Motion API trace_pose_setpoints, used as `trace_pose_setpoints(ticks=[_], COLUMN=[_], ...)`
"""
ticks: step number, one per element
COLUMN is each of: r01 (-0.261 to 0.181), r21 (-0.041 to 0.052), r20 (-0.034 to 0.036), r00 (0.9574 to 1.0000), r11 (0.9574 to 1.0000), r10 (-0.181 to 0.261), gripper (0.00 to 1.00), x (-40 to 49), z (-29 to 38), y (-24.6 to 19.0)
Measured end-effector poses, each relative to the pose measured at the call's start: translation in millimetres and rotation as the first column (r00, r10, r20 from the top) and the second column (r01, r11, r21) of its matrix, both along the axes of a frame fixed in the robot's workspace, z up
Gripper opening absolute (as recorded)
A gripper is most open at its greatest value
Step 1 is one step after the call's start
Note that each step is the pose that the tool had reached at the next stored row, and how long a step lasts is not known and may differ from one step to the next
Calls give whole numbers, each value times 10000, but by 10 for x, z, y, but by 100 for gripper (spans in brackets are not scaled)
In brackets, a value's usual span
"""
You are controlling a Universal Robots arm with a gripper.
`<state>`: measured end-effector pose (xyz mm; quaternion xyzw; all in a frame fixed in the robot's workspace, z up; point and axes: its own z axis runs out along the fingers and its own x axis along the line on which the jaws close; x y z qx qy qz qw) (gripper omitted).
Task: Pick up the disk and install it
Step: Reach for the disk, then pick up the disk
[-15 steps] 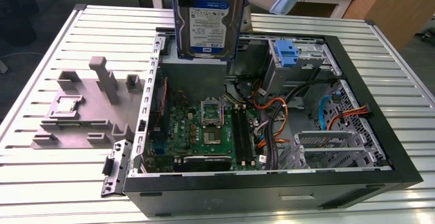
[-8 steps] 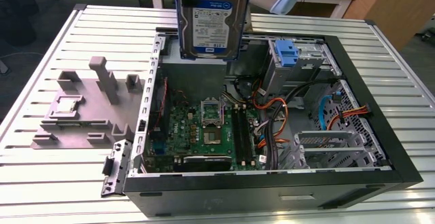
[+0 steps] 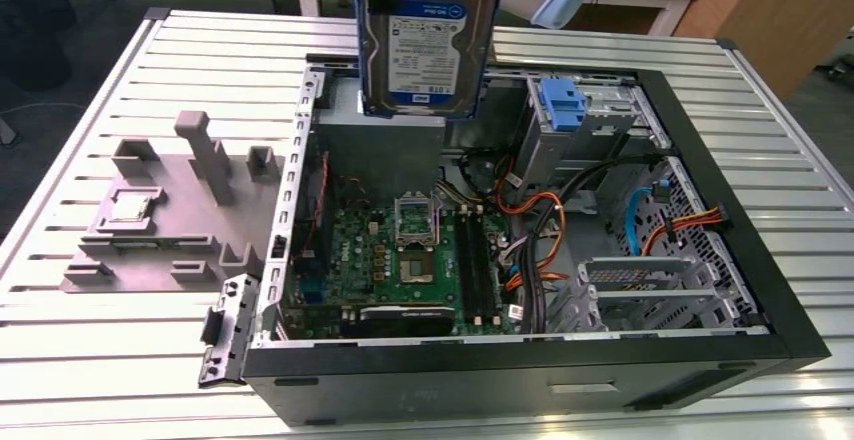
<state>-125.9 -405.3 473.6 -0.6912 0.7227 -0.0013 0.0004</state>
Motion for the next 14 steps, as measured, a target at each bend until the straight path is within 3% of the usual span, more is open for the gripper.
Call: trace_pose_setpoints(ticks=[7,14], r01=[1,0], r21=[0,0], r20=[0,0], r00=[10000,10000], r11=[10000,10000], r10=[-1,0], gripper=[37,37], x=[81,95], z=[-1,-1], y=[0,-1])
